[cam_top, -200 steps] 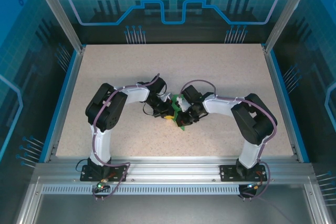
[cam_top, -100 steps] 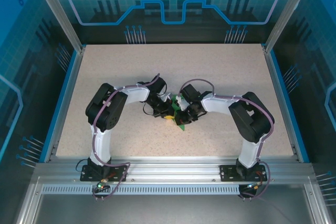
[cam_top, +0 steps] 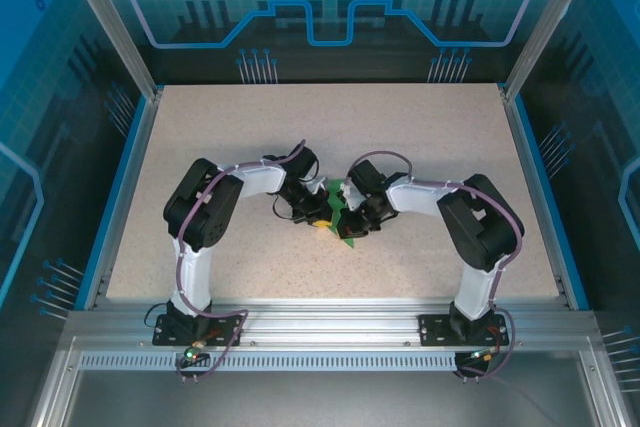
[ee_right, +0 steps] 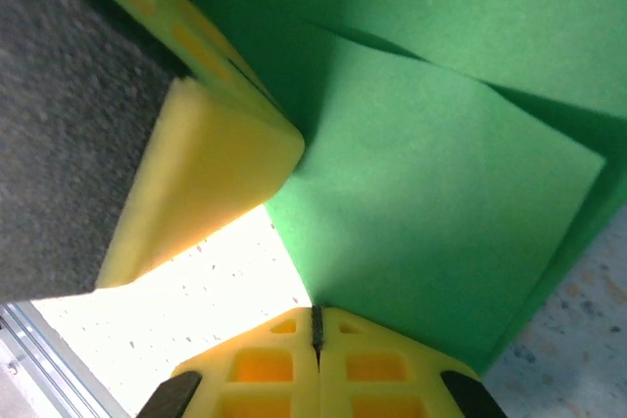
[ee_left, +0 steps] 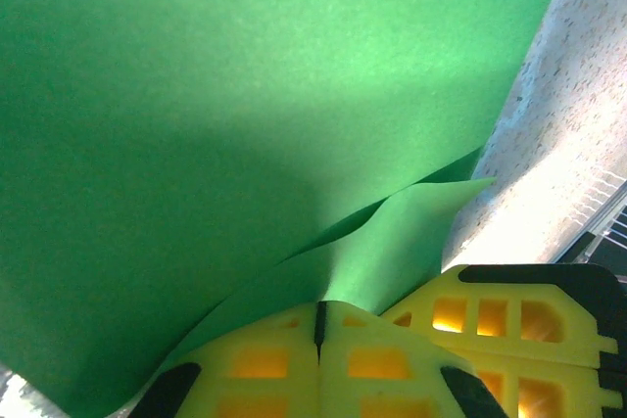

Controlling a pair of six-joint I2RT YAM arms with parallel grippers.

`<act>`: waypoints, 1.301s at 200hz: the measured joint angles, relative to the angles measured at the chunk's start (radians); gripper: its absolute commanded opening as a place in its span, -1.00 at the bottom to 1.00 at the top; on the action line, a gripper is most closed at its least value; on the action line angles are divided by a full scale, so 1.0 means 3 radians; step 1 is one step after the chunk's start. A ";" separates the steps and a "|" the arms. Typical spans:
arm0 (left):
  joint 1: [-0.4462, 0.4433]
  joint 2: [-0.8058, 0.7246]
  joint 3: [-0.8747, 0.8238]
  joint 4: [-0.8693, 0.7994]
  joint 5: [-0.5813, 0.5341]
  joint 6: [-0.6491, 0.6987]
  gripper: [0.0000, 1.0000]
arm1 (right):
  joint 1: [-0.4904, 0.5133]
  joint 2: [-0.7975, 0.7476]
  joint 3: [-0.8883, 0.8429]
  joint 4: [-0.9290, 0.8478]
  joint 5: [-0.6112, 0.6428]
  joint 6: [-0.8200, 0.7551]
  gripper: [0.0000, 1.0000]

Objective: Fold a paper plane with a square sheet of paper (fold left side to right side)
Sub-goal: Third fold the triangle at the center of the table.

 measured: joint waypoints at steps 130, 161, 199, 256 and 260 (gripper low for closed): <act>-0.0018 0.0032 0.0065 -0.0100 -0.0019 0.0057 -1.00 | -0.0071 -0.0331 -0.0449 0.0034 -0.0071 0.0100 -1.00; -0.0018 0.0032 0.0065 -0.0100 -0.0020 0.0062 -1.00 | -0.0090 -0.0403 -0.0538 0.0037 -0.0074 0.0104 -1.00; -0.0020 0.0032 0.0069 -0.0102 -0.0023 0.0062 -1.00 | -0.0103 -0.0483 -0.0601 -0.0018 -0.0062 0.0140 -1.00; -0.0022 0.0032 0.0070 -0.0102 -0.0023 0.0061 -1.00 | -0.0112 -0.0759 -0.0571 -0.0420 -0.0048 0.0121 -1.00; -0.0023 0.0032 0.0071 -0.0102 -0.0023 0.0061 -1.00 | -0.0112 -0.0767 -0.0556 -0.0420 -0.0048 0.0118 -1.00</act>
